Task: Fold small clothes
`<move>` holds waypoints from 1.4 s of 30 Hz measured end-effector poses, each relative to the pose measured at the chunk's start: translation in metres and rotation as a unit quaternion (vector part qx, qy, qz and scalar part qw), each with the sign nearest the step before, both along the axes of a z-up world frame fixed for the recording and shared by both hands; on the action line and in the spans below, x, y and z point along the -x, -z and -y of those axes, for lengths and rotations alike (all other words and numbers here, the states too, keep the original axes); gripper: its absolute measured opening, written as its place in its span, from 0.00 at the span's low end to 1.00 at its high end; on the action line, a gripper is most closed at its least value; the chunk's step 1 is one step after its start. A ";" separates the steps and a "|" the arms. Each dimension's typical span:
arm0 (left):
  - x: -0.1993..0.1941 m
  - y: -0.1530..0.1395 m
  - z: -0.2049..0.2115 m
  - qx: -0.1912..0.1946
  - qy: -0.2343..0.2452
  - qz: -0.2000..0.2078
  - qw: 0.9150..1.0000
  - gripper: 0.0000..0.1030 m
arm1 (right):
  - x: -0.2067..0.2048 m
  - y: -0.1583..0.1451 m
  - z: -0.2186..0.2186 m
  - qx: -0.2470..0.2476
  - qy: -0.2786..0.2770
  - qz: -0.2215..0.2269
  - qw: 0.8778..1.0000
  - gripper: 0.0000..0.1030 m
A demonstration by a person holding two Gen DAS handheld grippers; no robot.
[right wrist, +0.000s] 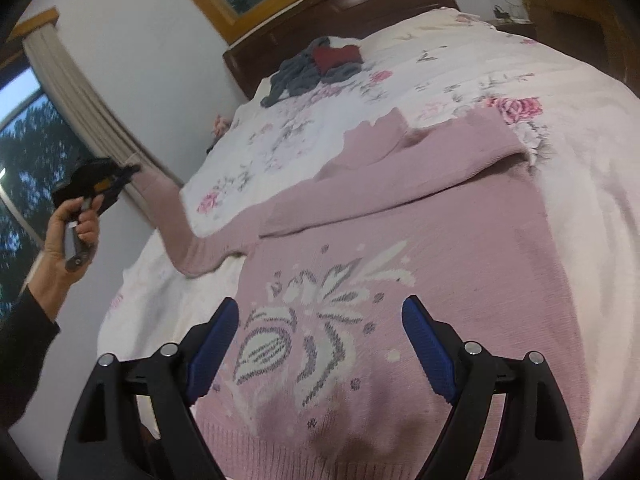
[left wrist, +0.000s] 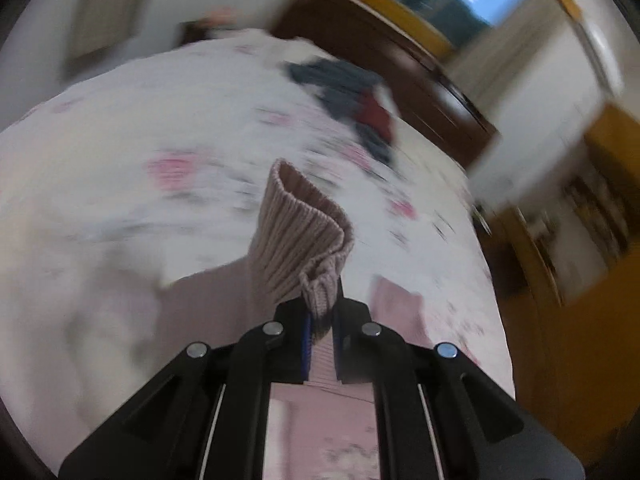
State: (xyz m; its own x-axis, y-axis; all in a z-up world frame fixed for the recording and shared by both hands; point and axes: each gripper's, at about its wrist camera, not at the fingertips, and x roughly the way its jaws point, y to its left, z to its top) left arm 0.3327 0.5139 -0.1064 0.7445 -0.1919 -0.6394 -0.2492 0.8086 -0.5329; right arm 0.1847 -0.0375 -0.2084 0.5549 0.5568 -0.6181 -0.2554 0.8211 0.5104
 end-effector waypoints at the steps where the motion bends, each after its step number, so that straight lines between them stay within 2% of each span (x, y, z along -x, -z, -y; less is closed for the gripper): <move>1: -0.015 0.001 0.032 -0.010 0.026 0.001 1.000 0.06 | -0.002 -0.001 0.006 -0.004 0.004 -0.002 1.000 0.82; 5: -0.053 0.030 0.127 -0.031 0.095 -0.028 0.995 0.06 | -0.010 -0.002 0.026 -0.008 0.018 -0.005 1.000 0.82; 7: -0.069 0.056 0.176 -0.040 0.130 -0.050 0.989 0.06 | -0.015 -0.001 0.034 -0.006 0.023 -0.006 1.000 0.82; 9: -0.082 0.079 0.207 -0.050 0.155 -0.063 0.985 0.06 | -0.023 0.000 0.046 -0.003 0.029 -0.007 1.000 0.82; 10: -0.088 0.096 0.231 -0.061 0.173 -0.071 0.981 0.06 | -0.025 0.000 0.049 -0.002 0.031 -0.007 1.000 0.82; 14: -0.113 0.161 0.273 -0.078 0.204 -0.108 0.970 0.09 | -0.046 0.004 0.066 0.001 0.036 -0.019 0.999 0.82; 15: -0.118 0.186 0.283 -0.073 0.215 -0.134 0.965 0.11 | -0.052 0.005 0.069 0.000 0.036 -0.023 0.999 0.82; 16: -0.120 0.203 0.286 -0.070 0.218 -0.152 0.962 0.12 | -0.062 0.005 0.074 -0.006 0.037 -0.030 0.999 0.82; 19: -0.112 0.221 0.287 -0.043 0.223 -0.157 0.961 0.25 | -0.096 0.009 0.089 -0.048 0.040 -0.061 0.996 0.84; 20: -0.105 0.220 0.280 -0.023 0.220 -0.149 0.964 0.43 | -0.110 0.012 0.092 -0.070 0.040 -0.079 0.994 0.85; 21: -0.099 0.216 0.275 -0.015 0.215 -0.142 0.966 0.69 | -0.124 0.015 0.093 -0.092 0.037 -0.096 0.990 0.86; 23: -0.080 0.203 0.260 -0.014 0.191 -0.109 0.975 0.84 | -0.159 0.024 0.086 -0.132 0.023 -0.130 0.983 0.87; 26: -0.047 0.193 0.235 -0.003 0.184 -0.091 0.979 0.85 | -0.213 0.043 0.054 -0.162 -0.019 -0.171 0.972 0.86; 28: -0.023 0.192 0.222 0.002 0.180 -0.093 0.979 0.85 | -0.243 0.061 0.032 -0.158 -0.032 -0.208 0.965 0.82; 29: -0.013 0.192 0.217 0.012 0.177 -0.093 0.980 0.86 | -0.257 0.075 0.020 -0.154 -0.037 -0.231 0.960 0.78; 31: 0.013 0.196 0.203 0.041 0.163 -0.096 0.981 0.86 | -0.275 0.096 0.002 -0.129 -0.035 -0.261 0.956 0.75; 34: 0.052 0.205 0.187 0.060 0.151 -0.102 0.982 0.86 | -0.290 0.117 -0.018 -0.097 -0.043 -0.289 0.951 0.71; 39: 0.091 0.223 0.170 0.099 0.128 -0.105 0.981 0.86 | -0.298 0.126 -0.044 -0.077 -0.061 -0.296 0.950 0.70; 42: 0.099 0.232 0.163 0.119 0.117 -0.113 0.980 0.86 | -0.298 0.129 -0.056 -0.069 -0.073 -0.307 0.947 0.61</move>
State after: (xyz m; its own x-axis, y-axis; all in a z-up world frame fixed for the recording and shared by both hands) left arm 0.2341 0.3512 -0.3384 0.5079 -0.5038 -0.6987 -0.2051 0.7170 -0.6662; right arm 0.4824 0.0182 -0.3371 0.0266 0.6990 -0.7146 0.0183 0.7144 0.6995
